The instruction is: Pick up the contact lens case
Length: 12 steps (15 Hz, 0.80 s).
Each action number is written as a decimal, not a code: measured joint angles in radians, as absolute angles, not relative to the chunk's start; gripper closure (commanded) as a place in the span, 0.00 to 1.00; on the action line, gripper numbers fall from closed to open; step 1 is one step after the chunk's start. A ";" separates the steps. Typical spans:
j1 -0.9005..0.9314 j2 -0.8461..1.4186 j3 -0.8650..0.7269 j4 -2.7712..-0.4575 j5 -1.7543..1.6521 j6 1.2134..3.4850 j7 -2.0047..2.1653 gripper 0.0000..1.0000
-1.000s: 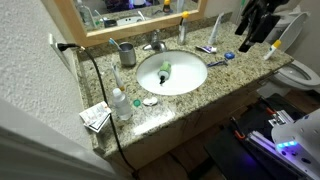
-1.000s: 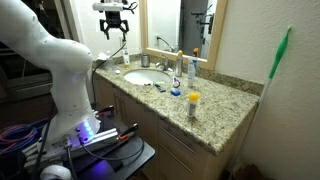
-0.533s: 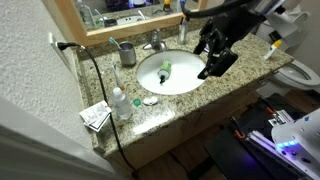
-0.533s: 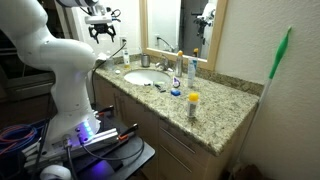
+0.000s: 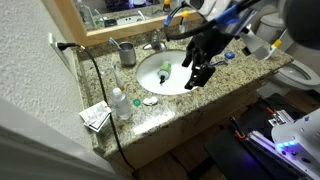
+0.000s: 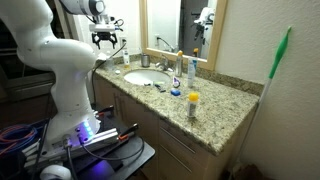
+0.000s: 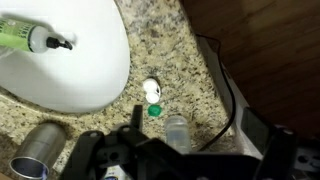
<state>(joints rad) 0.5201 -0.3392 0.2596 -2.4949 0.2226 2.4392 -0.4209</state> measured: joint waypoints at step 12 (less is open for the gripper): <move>0.498 0.083 0.329 -2.293 0.184 2.705 -0.346 0.00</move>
<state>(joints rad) 0.4975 0.0831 0.3290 -2.2926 0.1845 2.7054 -0.3458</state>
